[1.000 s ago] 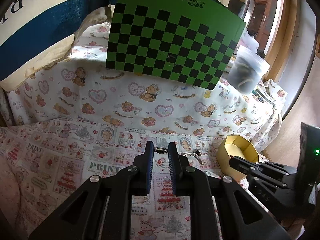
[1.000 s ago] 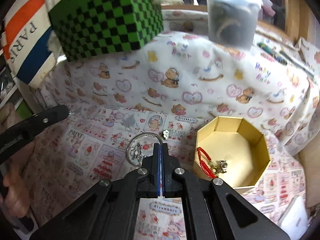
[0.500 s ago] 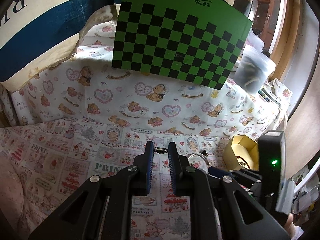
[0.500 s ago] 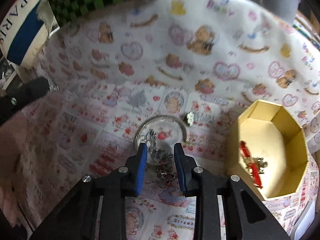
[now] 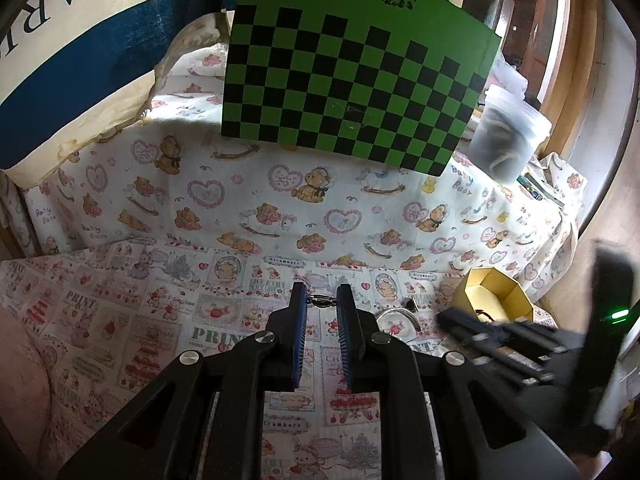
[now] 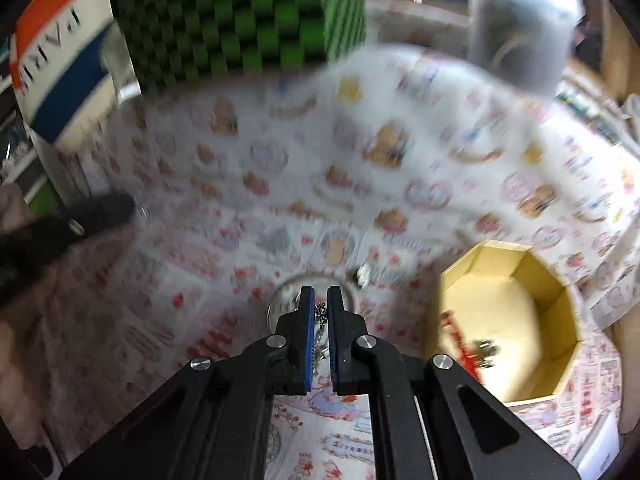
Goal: Organize jewelry
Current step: 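Carry both silver chains over the yellow box and open both grippers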
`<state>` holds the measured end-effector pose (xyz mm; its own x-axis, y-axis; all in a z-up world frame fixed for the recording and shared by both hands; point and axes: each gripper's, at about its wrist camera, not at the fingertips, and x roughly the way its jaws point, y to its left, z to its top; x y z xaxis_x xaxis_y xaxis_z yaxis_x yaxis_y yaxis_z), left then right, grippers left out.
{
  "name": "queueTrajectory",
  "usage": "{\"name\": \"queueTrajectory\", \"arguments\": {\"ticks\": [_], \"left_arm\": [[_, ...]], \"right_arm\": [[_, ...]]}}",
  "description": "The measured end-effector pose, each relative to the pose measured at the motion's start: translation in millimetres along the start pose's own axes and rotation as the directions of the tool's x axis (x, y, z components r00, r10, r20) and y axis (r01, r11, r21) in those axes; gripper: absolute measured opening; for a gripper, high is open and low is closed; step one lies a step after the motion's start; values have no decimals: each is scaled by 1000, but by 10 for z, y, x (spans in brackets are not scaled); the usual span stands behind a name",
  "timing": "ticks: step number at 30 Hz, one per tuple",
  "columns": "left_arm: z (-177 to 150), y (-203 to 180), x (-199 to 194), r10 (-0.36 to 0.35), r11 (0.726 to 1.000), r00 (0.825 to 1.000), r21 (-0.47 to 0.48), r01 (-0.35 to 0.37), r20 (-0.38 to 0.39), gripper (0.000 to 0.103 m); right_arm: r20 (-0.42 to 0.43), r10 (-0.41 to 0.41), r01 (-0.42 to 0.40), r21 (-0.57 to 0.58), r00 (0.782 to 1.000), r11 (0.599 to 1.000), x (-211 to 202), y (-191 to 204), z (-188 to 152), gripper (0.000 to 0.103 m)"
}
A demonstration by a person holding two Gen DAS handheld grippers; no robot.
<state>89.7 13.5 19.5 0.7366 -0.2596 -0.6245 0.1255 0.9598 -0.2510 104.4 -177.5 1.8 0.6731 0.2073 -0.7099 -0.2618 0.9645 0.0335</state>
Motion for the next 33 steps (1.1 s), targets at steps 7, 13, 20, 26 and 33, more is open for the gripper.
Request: {"name": "queueTrajectory", "arguments": {"ticks": [7, 13, 20, 26, 33], "left_arm": [[1, -11, -9, 3, 1000, 1000, 2, -3, 1, 14], [-8, -22, -14, 5, 1000, 1000, 5, -5, 3, 14], [-8, -48, -64, -8, 1000, 1000, 7, 7, 23, 14], [-10, -112, -178, -55, 998, 996, 22, 53, 76, 14], [-58, -324, -229, -149, 987, 984, 70, 142, 95, 14]], "right_arm": [[168, 29, -27, -11, 985, 1000, -614, -69, 184, 7], [290, 101, -106, 3, 952, 994, -1017, -97, 232, 7], [240, 77, -90, 42, 968, 995, -1002, -220, 189, 7], [256, 89, -107, 59, 963, 992, -1016, -368, 115, 7], [394, 2, -46, 102, 919, 994, -1247, -631, 36, 7]]}}
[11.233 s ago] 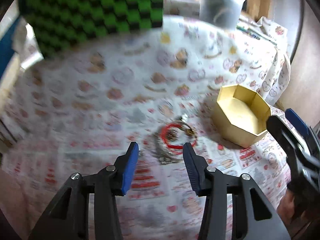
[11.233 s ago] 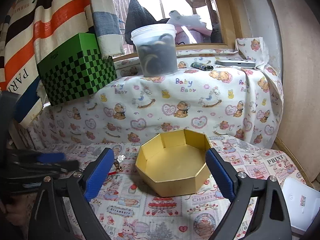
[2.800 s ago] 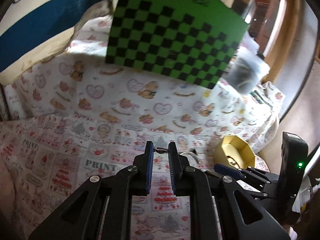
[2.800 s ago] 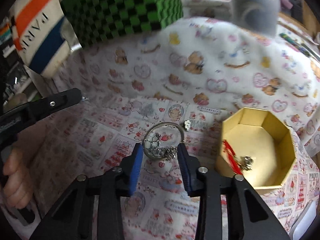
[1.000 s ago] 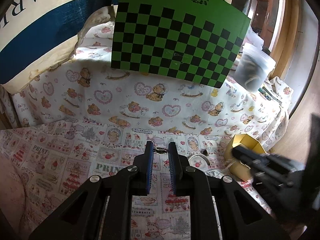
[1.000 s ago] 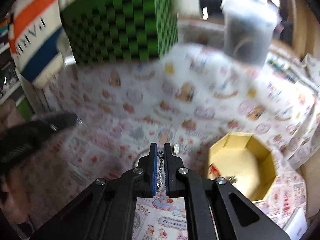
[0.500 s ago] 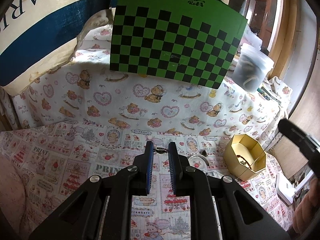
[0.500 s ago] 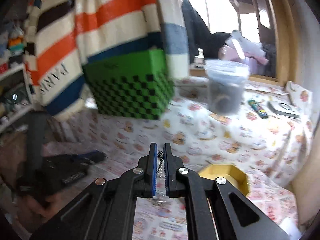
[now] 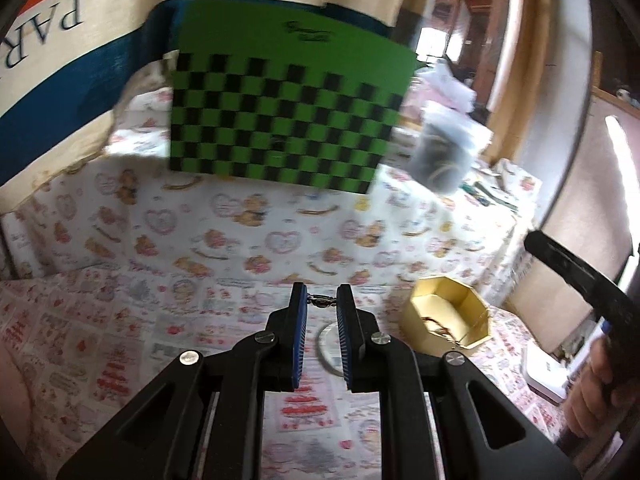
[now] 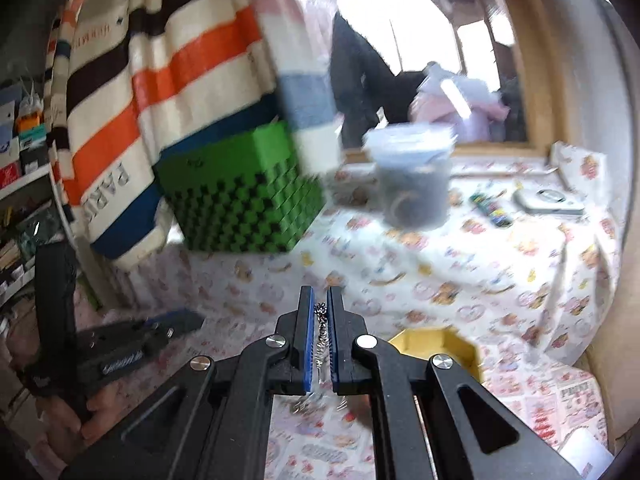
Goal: Organize jewelry
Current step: 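Carry both silver chains over the yellow box and open both grippers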
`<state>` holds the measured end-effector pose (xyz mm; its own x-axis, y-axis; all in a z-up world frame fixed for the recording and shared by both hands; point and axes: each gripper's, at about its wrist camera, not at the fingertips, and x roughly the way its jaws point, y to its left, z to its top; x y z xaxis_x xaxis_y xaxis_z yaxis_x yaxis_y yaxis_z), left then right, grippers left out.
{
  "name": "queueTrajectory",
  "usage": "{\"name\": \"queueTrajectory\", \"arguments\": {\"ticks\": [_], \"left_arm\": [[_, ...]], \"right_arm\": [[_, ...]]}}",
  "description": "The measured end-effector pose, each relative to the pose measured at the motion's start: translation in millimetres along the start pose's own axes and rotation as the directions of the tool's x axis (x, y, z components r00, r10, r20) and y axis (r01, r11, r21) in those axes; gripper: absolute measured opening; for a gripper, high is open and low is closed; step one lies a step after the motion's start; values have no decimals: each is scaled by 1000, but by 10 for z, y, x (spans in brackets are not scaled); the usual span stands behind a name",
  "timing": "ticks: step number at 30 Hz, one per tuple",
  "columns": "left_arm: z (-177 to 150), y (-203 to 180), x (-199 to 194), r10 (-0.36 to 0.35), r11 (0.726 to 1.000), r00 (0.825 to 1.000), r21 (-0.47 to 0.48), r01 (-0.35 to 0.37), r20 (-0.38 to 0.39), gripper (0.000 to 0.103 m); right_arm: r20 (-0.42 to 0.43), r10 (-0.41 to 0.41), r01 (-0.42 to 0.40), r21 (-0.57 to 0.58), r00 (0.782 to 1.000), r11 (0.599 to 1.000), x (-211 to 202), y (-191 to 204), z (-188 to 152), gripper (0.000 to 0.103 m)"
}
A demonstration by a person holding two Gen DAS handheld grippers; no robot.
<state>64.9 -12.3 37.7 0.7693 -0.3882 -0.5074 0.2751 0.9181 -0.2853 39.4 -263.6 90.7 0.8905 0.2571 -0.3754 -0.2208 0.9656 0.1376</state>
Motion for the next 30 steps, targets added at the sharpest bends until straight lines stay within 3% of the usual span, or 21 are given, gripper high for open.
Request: {"name": "queueTrajectory", "arguments": {"ticks": [2, 5, 7, 10, 14, 20, 27, 30], "left_arm": [[-28, -86, 23, -31, 1000, 1000, 4, 31, -2, 14], [-71, -253, 106, -70, 997, 997, 30, 71, -32, 14], [-73, -358, 146, -99, 994, 994, 42, 101, -43, 14], [14, -529, 314, -146, 988, 986, 29, 149, -86, 14], [172, -843, 719, -205, 978, 960, 0, 209, -190, 14], [167, -1292, 1165, -189, 975, 942, 57, 213, -276, 14], [-49, -1352, 1544, -131, 984, 919, 63, 166, -373, 14], [-123, -1355, 1619, -137, 983, 909, 61, 175, -395, 14]], "right_arm": [[48, -69, 68, 9, 996, 998, -44, -104, -64, 7], [20, -46, 45, 44, 999, 998, -8, -280, -72, 7], [37, -81, 78, 68, 996, 995, -8, -424, -53, 7], [24, -55, 52, 114, 998, 992, 70, -613, -52, 7], [-27, -22, 27, 188, 999, 982, 231, -816, -126, 7], [-64, -16, 30, 225, 998, 974, 343, -953, -204, 7], [-143, 7, 30, 256, 990, 966, 541, -1042, -340, 7], [-169, -2, 47, 263, 986, 964, 615, -1070, -367, 7]]}}
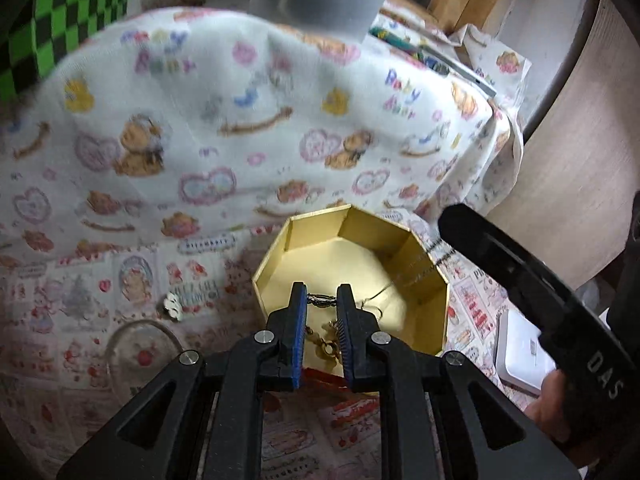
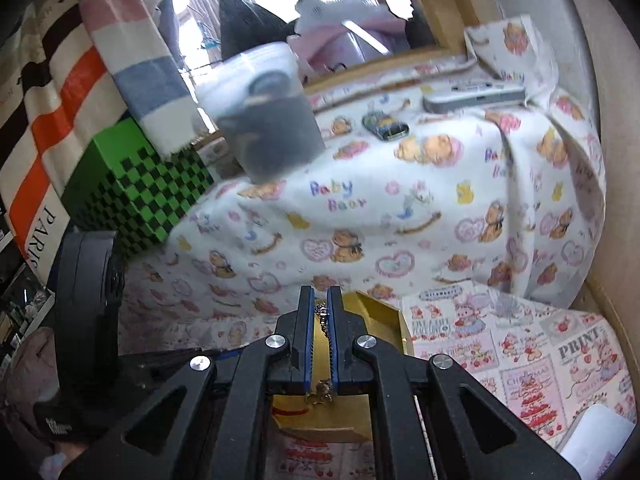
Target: Organize jewelry
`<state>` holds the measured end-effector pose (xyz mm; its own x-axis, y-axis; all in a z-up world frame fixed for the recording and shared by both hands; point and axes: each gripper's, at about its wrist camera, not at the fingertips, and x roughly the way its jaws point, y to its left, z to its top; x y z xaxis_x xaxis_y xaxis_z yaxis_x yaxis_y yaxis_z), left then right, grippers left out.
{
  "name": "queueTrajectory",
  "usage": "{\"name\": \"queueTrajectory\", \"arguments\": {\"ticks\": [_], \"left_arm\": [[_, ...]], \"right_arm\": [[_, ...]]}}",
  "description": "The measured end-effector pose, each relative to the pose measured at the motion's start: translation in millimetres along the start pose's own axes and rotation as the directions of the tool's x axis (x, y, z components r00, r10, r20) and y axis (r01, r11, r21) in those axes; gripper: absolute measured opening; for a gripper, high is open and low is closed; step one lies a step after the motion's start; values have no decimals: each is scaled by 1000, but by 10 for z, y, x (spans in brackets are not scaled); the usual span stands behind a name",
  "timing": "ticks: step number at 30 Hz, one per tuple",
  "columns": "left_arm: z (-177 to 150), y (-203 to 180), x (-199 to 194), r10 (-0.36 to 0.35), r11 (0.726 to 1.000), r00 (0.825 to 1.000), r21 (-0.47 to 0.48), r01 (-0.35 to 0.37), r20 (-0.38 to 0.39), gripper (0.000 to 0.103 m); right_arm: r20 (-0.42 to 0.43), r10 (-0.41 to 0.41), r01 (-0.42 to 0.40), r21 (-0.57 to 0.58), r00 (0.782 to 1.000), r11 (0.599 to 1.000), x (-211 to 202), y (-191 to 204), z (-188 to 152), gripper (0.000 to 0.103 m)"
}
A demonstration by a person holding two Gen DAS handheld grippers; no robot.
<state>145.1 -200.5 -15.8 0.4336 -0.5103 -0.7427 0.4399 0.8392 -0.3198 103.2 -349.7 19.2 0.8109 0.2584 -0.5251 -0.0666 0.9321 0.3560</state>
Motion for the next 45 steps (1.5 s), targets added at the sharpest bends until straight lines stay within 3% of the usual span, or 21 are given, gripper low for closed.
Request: {"name": "queueTrajectory", "arguments": {"ticks": [7, 10, 14, 16, 20, 22, 25, 29, 31, 34, 37, 41, 45], "left_arm": [[-49, 13, -122, 1, 999, 999, 34, -3, 44, 20], [-69, 54, -281, 36, 999, 996, 34, -39, 80, 33], [-113, 155, -573, 120, 990, 980, 53, -129, 159, 37], [-136, 221, -721, 158, 984, 967, 54, -172, 200, 40], [-220, 363, -1070, 208, 974, 936, 31, -226, 285, 47], [-270, 429, -1229, 221, 971, 921, 15, -238, 320, 63], [-378, 557, -1490, 243, 966, 888, -15, -258, 389, 72], [-524, 644, -1744, 302, 943, 827, -25, -331, 473, 83], [-577, 687, -1804, 307, 942, 814, -37, -333, 493, 91], [-679, 773, -1848, 318, 941, 796, -67, -333, 515, 94], [-782, 861, -1810, 327, 939, 790, -87, -332, 519, 95], [-820, 990, -1698, 314, 949, 821, -119, -293, 476, 95], [-856, 1031, -1645, 338, 940, 815, -131, -315, 471, 95]], "right_arm": [[-9, 12, -12, 30, 1000, 999, -6, -57, -24, 7], [-14, 18, -18, 33, 1000, 999, -2, -52, -24, 7], [-22, 22, -21, 11, 1000, 1000, -6, 12, -36, 13], [-13, 19, -20, -19, 1000, 1000, -25, 81, -42, 25], [0, 30, -30, -52, 1000, 998, -77, 182, -50, 26], [9, 31, -30, -72, 999, 997, -107, 245, -61, 34], [42, 18, -13, -120, 999, 993, -172, 354, -90, 52], [58, 16, -7, -161, 998, 987, -219, 468, -125, 58], [67, 14, -2, -176, 998, 984, -235, 508, -143, 66], [70, 3, 10, -195, 998, 981, -226, 556, -166, 71], [74, -4, 19, -206, 997, 978, -210, 580, -191, 75], [71, -10, 25, -217, 997, 976, -184, 612, -224, 78], [73, -23, 39, -224, 997, 974, -163, 628, -258, 83]]}}
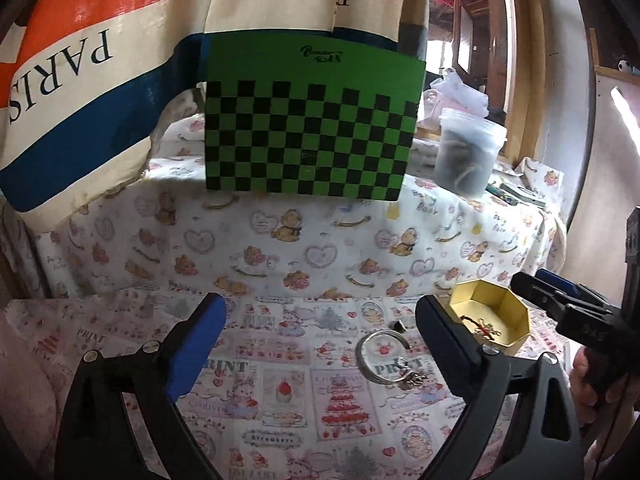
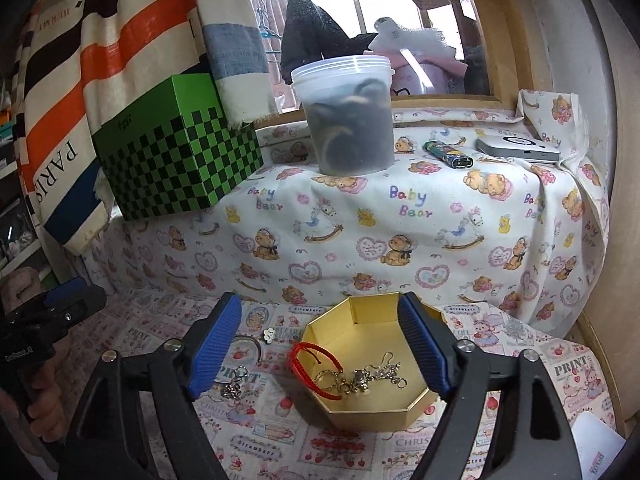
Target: Organize jewelry
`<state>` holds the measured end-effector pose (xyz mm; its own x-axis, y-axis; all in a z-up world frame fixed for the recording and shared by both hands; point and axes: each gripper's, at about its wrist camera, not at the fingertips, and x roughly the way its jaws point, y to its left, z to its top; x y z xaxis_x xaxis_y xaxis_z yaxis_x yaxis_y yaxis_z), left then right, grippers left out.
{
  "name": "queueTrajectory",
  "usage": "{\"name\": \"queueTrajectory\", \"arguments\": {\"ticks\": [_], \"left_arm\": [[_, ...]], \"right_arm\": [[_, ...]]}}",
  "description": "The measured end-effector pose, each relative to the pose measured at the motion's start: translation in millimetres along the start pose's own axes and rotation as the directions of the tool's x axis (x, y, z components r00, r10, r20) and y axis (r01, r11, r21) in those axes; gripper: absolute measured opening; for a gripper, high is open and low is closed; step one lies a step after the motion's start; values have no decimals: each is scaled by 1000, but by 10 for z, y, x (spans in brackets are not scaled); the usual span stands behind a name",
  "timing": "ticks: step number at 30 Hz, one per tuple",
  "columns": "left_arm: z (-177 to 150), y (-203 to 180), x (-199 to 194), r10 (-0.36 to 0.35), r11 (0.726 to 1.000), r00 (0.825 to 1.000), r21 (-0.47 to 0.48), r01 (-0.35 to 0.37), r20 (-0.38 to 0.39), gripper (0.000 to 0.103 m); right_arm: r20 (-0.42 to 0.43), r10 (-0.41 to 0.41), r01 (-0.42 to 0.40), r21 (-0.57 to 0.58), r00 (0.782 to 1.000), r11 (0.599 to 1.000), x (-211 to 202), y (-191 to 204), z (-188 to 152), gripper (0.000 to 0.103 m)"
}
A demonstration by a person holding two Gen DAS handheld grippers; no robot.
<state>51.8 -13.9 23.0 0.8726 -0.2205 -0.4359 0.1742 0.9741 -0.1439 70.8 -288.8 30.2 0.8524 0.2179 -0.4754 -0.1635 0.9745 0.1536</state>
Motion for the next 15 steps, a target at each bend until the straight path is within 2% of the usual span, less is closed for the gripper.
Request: {"name": "queueTrajectory", "arguments": {"ticks": [15], "left_arm": [[-57, 93, 120, 40, 999, 998, -5, -40, -39, 95]], "right_arm": [[-14, -10, 9, -7, 1000, 1000, 49, 15, -45, 84]]}}
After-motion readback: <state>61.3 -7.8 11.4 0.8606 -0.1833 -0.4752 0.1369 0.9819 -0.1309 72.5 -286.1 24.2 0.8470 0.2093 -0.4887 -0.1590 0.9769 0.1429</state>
